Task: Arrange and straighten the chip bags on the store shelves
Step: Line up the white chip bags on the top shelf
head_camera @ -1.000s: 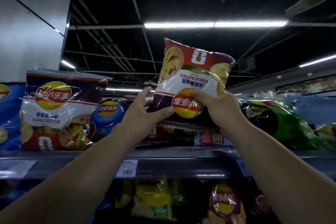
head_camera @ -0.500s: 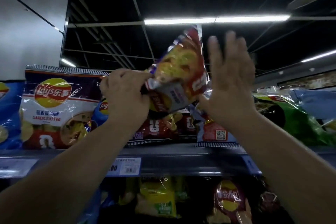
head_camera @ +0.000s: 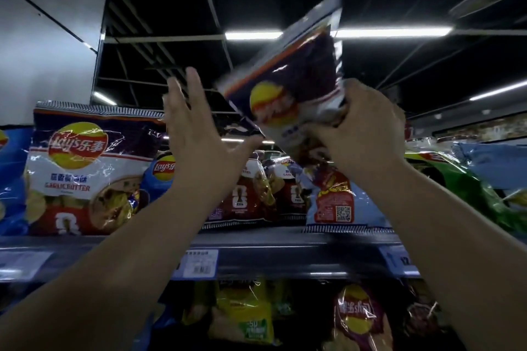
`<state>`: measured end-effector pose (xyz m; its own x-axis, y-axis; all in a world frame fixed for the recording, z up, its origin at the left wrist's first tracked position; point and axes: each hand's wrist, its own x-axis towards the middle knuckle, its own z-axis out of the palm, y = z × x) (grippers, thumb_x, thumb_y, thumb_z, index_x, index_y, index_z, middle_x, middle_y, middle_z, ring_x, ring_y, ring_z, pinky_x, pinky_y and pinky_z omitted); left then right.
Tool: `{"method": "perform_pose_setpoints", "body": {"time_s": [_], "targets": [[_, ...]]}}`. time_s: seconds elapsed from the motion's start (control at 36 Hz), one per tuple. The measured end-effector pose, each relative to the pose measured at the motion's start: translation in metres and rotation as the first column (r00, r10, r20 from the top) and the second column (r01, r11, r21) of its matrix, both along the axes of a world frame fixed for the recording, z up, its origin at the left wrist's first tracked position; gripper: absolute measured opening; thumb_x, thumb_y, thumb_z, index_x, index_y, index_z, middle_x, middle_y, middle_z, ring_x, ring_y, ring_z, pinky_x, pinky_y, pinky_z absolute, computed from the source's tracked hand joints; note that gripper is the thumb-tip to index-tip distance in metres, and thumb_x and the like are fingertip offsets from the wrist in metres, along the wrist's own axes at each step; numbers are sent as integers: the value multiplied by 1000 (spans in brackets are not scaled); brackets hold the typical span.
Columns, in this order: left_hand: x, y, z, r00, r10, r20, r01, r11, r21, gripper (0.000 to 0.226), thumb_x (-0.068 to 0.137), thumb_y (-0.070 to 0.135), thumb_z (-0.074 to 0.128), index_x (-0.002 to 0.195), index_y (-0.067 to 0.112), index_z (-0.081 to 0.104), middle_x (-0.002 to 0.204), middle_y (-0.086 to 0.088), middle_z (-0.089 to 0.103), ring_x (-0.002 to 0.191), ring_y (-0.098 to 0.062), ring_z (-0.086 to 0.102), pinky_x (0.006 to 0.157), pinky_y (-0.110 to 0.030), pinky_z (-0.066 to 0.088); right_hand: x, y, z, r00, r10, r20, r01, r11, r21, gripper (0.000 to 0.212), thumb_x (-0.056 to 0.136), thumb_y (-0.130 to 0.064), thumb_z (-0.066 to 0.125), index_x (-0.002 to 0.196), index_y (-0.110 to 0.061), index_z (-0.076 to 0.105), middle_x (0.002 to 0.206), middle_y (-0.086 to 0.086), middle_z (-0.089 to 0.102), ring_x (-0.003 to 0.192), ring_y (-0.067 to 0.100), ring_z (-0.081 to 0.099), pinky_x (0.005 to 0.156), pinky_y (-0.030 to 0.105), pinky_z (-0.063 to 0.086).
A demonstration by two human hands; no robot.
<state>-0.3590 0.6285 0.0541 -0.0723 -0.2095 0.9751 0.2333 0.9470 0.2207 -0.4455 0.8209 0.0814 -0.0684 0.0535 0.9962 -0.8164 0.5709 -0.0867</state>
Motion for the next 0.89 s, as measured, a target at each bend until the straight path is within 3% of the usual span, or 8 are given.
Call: {"method": "perform_pose_setpoints", "body": {"time_s": [0.06,0.14,0.25,0.33,0.47,0.61,0.78,0.89], "targets": [[4,-1,3,961,-270,56,263,959,105,124,74,50,80,157,36,-11,168,3,-9,153,-15,-4,122,-42,10,6,1,3,908,405,106,-392,911,-127,42,69,-47,87,97,-38,58,97,-18,69,91,5,66,86,39,55],[8,0,2,827,-547,131,513,829,224,124,64,56,81,156,45,-2,164,6,21,149,-13,23,114,-43,29,11,-10,-2,696,697,172,-648,713,-267,42,69,-37,92,99,-36,62,95,-17,72,83,-7,68,77,24,57],[6,-6,-7,861,-493,123,472,866,167,103,71,47,81,154,38,21,117,34,46,105,14,54,90,-30,53,7,-38,-15,490,832,262,-760,554,-340,42,75,-34,89,110,-21,71,99,-4,78,88,13,76,83,41,62],[1,-22,-18,929,-364,70,344,916,205,61,82,31,79,129,35,41,106,27,54,93,11,57,80,-23,52,5,-59,-32,380,841,384,-835,491,-249,35,82,-27,83,115,-21,71,104,-5,78,96,14,75,89,40,61],[-7,-59,-49,829,-448,335,244,829,504,50,81,33,78,122,25,51,111,4,67,102,-15,65,85,-34,52,-4,-70,-66,572,268,775,-608,773,182,82,76,-36,88,141,-15,42,128,0,62,110,12,60,90,21,51],[-3,-71,-26,746,-661,80,313,454,835,23,92,34,51,93,15,63,86,-10,67,78,-27,63,68,-35,51,-10,-67,-72,681,183,709,-496,828,262,89,87,-44,76,153,-13,23,143,6,50,117,20,54,90,31,48],[-23,-92,-16,746,-579,329,114,598,793,16,91,12,55,92,2,68,96,-21,73,93,-34,68,93,-49,55,-14,-61,-77,640,313,702,-559,816,147,64,86,-38,78,135,-26,40,131,-5,57,114,16,58,95,34,50],[-37,-97,-10,692,-573,439,28,629,777,19,99,12,54,89,0,64,93,-18,70,89,-35,67,86,-46,56,-14,-58,-79,640,325,696,-556,821,128,58,88,-37,76,134,-27,43,128,-9,57,113,14,58,92,31,48]]}}
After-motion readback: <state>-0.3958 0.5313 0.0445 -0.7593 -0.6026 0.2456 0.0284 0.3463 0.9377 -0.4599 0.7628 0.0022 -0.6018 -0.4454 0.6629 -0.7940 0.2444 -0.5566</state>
